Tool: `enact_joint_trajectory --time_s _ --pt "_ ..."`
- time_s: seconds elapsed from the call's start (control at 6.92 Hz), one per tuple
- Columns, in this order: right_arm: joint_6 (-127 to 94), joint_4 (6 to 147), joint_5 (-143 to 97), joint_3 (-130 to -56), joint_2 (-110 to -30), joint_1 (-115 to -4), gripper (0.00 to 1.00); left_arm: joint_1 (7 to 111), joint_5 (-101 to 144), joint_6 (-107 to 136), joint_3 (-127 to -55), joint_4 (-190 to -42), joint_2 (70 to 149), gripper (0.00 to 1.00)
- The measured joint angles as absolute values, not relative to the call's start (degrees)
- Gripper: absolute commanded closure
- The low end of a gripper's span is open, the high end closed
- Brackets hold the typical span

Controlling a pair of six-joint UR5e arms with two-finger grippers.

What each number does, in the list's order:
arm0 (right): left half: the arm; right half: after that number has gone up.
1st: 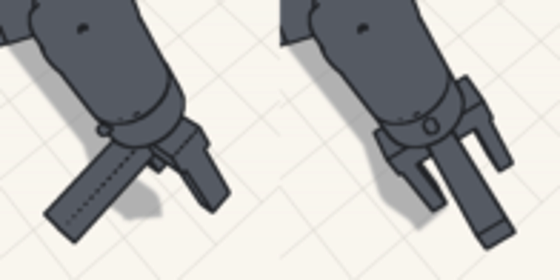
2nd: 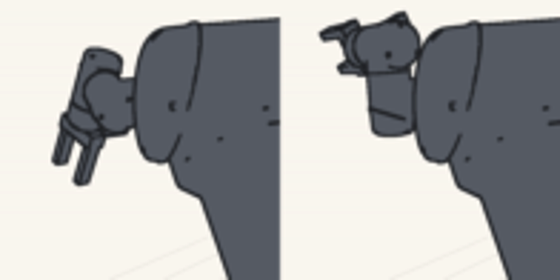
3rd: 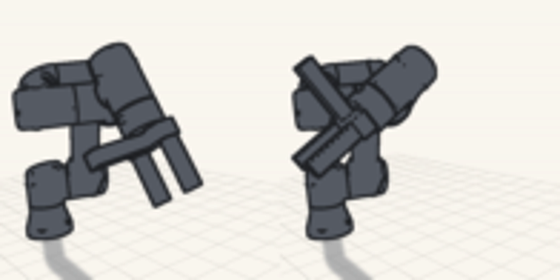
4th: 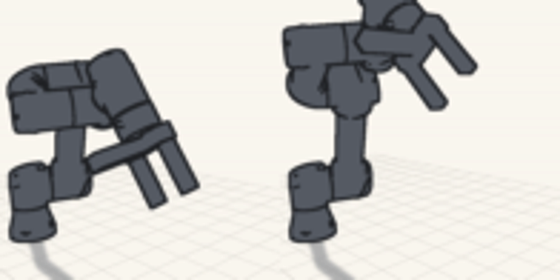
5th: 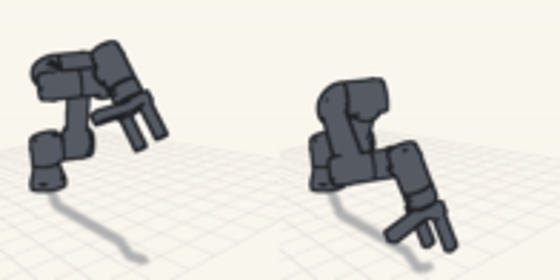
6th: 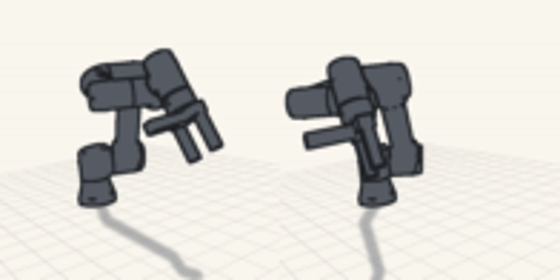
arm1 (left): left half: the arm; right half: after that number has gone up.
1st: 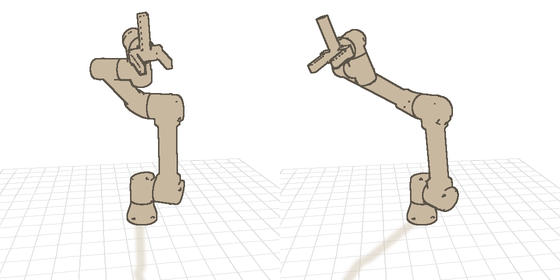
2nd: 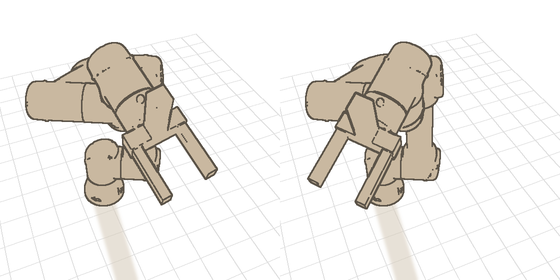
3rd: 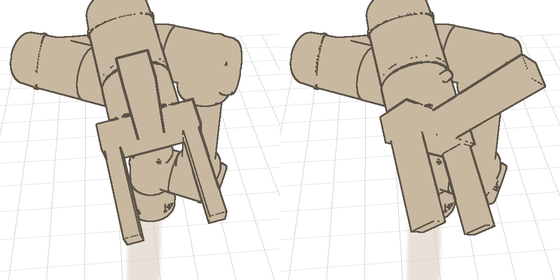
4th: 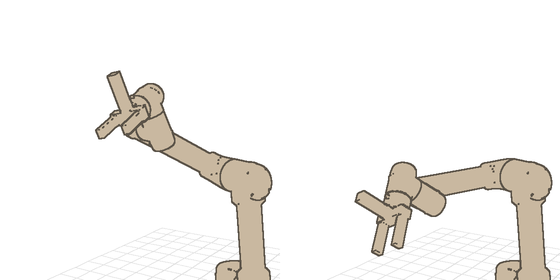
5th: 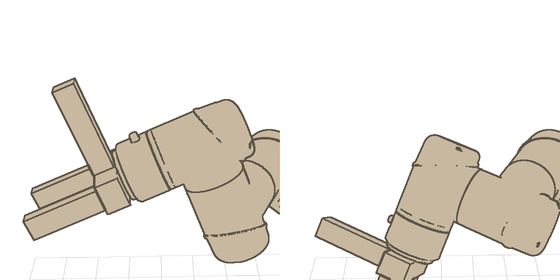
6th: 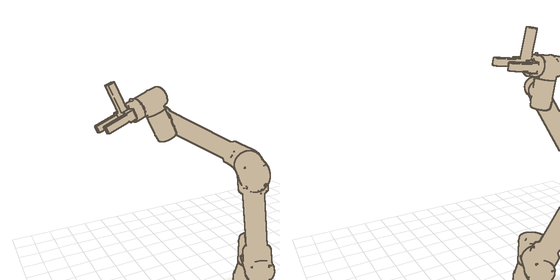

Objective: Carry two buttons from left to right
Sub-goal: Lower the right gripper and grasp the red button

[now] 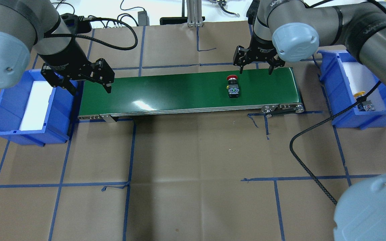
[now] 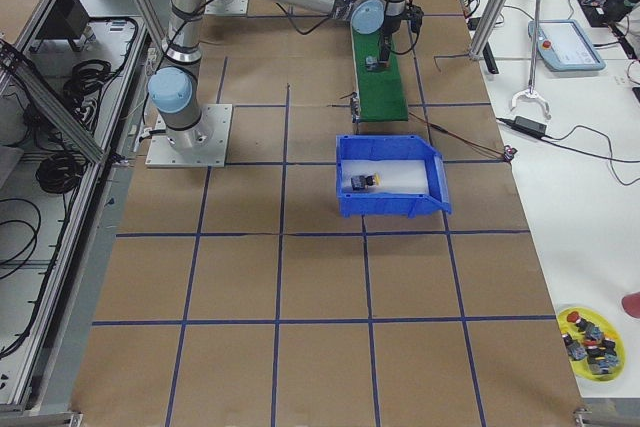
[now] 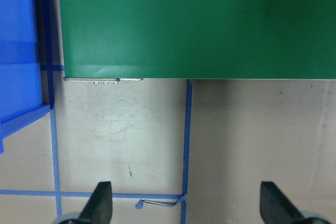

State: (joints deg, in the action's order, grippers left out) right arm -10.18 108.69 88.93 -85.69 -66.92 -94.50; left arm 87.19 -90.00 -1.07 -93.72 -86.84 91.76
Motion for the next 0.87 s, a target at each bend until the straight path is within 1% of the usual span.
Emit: enact_joint_trajectory --time_s 0.87 --pt "-10.90 114.74 87.82 -85.90 -60.14 -94.93 0.01 87.19 -90.00 -1.06 -93.76 -86.84 91.76 0.00"
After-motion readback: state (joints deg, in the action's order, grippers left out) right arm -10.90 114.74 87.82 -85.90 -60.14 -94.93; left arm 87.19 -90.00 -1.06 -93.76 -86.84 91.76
